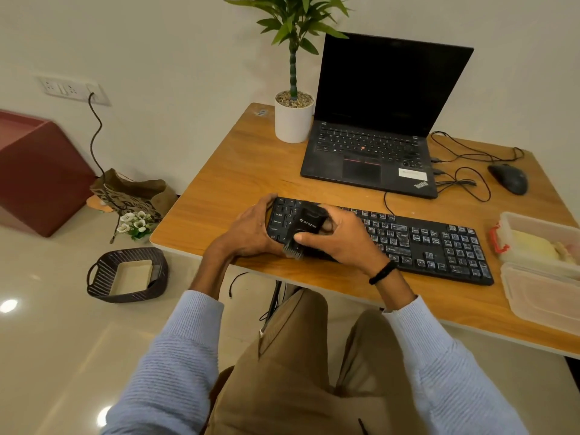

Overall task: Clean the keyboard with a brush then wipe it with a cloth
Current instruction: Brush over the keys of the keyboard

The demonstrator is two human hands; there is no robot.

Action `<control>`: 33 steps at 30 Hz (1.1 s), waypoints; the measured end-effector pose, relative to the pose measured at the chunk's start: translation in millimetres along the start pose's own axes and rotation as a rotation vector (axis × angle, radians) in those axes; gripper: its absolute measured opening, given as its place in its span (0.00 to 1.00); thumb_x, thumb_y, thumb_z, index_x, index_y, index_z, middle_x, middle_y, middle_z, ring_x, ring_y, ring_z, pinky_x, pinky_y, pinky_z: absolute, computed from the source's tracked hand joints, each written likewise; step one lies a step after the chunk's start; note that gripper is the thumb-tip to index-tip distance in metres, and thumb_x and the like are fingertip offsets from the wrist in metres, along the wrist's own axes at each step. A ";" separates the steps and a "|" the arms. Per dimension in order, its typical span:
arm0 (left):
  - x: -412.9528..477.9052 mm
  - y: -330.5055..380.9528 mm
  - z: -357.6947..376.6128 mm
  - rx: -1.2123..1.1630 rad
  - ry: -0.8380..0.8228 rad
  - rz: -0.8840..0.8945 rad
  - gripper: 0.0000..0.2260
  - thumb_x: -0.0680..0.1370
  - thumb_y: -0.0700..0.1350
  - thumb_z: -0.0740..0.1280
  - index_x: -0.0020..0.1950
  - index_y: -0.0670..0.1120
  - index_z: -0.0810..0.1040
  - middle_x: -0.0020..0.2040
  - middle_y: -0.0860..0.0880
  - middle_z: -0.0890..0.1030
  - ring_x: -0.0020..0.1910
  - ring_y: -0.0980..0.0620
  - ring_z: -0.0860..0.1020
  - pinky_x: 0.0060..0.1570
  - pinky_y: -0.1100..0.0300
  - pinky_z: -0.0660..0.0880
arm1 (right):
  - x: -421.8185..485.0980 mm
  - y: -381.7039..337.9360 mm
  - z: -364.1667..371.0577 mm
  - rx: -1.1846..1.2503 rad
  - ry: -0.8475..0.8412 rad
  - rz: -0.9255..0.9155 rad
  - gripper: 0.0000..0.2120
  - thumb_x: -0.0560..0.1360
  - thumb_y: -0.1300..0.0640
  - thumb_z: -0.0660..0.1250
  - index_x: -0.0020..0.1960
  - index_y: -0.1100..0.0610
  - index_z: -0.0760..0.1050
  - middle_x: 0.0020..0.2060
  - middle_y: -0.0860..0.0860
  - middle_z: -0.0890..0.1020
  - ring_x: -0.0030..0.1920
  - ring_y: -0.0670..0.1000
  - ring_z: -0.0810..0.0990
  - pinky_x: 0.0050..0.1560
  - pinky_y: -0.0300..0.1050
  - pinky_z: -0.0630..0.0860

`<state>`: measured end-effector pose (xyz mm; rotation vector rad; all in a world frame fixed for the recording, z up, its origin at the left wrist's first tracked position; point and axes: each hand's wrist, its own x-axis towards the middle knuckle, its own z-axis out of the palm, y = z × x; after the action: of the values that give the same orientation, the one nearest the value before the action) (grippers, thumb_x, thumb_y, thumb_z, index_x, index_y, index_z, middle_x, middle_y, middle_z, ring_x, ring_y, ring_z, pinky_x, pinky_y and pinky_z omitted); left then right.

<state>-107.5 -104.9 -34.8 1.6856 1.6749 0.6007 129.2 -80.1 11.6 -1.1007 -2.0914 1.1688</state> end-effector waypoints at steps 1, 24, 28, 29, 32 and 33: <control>0.1 -0.2 -0.1 0.000 -0.002 -0.004 0.64 0.53 0.67 0.82 0.82 0.55 0.50 0.76 0.51 0.66 0.73 0.49 0.66 0.74 0.42 0.64 | 1.3 -0.9 0.7 -0.005 0.020 -0.007 0.24 0.70 0.50 0.77 0.63 0.51 0.75 0.52 0.41 0.81 0.52 0.32 0.78 0.48 0.29 0.76; 0.9 -2.7 1.6 -0.009 0.021 -0.029 0.64 0.53 0.67 0.82 0.81 0.58 0.50 0.76 0.52 0.67 0.72 0.50 0.67 0.73 0.43 0.66 | 50.1 -11.5 -5.3 -0.185 0.238 0.049 0.21 0.70 0.50 0.76 0.61 0.50 0.76 0.51 0.45 0.81 0.50 0.41 0.78 0.44 0.30 0.72; -0.1 -1.1 0.5 -0.002 0.019 -0.014 0.63 0.54 0.66 0.83 0.81 0.57 0.51 0.75 0.52 0.68 0.71 0.50 0.68 0.73 0.43 0.66 | 51.8 -12.9 2.6 -0.212 0.184 0.024 0.23 0.69 0.48 0.77 0.62 0.49 0.76 0.52 0.44 0.82 0.51 0.41 0.79 0.50 0.33 0.76; -0.3 -0.6 0.5 0.000 0.019 -0.013 0.64 0.54 0.66 0.83 0.81 0.57 0.51 0.76 0.52 0.67 0.72 0.50 0.67 0.74 0.44 0.65 | 52.8 -12.3 2.0 -0.236 0.279 0.029 0.23 0.70 0.48 0.76 0.62 0.49 0.76 0.53 0.45 0.82 0.52 0.42 0.78 0.51 0.36 0.76; -0.5 0.1 0.9 -0.001 0.022 -0.016 0.63 0.55 0.65 0.83 0.81 0.56 0.51 0.76 0.51 0.68 0.72 0.50 0.67 0.74 0.43 0.65 | 54.2 -13.0 -1.3 -0.218 0.192 0.034 0.22 0.69 0.48 0.76 0.61 0.49 0.76 0.53 0.45 0.82 0.52 0.43 0.79 0.49 0.36 0.75; -0.8 -0.1 0.6 -0.002 0.022 -0.015 0.63 0.55 0.64 0.83 0.81 0.56 0.51 0.75 0.51 0.68 0.72 0.49 0.67 0.73 0.42 0.65 | 54.0 -15.3 -1.1 -0.205 0.080 0.034 0.22 0.69 0.48 0.77 0.61 0.48 0.77 0.52 0.44 0.82 0.52 0.43 0.80 0.49 0.36 0.76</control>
<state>-107.2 -105.7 -35.2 1.6693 1.7009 0.6154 94.2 -39.1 27.3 -1.2583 -2.1746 0.9245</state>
